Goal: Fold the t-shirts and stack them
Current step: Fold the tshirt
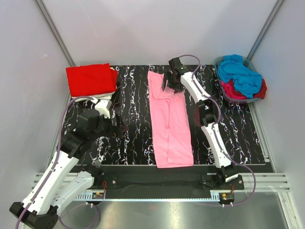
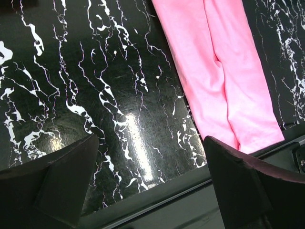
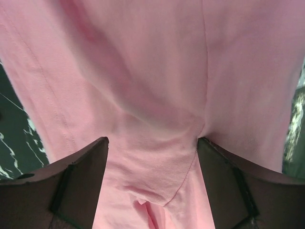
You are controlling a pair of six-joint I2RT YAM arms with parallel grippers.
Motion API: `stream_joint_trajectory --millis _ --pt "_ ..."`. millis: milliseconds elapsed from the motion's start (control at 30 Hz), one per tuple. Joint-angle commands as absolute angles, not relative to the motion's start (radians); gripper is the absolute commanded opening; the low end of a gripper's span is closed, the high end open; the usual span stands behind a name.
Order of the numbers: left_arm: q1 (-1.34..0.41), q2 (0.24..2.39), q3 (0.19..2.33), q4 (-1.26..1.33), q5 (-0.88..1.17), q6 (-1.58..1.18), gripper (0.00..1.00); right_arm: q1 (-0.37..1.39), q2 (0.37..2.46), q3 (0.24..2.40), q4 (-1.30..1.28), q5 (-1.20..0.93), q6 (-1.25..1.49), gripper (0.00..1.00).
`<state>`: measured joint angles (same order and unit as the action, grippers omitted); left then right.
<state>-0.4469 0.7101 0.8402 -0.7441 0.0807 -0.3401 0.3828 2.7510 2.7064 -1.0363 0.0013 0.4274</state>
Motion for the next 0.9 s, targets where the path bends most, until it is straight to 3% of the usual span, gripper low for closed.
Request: stream_joint_trajectory --millis 0,300,500,600,800,867 --pt "-0.449 0.701 0.833 -0.686 0.109 -0.321 0.99 0.356 2.849 2.701 -0.916 -0.075 0.448 0.84" --pt "-0.437 0.713 0.833 -0.684 0.109 -0.321 0.99 0.33 2.777 2.669 -0.821 -0.113 0.554 0.84" --pt "-0.431 0.726 0.83 -0.683 0.098 -0.324 0.99 0.328 2.596 2.657 -0.795 -0.239 0.568 0.99" --pt "-0.42 0.749 0.833 -0.687 0.091 -0.328 0.99 0.325 2.459 2.642 -0.807 -0.25 0.568 1.0" --pt "-0.44 0.784 0.804 -0.69 0.172 -0.531 0.96 0.302 2.098 2.348 -0.931 -0.14 0.483 1.0" --pt "-0.494 0.81 0.746 -0.651 0.167 -0.666 0.91 0.304 1.892 2.057 -0.933 -0.077 0.489 1.0"
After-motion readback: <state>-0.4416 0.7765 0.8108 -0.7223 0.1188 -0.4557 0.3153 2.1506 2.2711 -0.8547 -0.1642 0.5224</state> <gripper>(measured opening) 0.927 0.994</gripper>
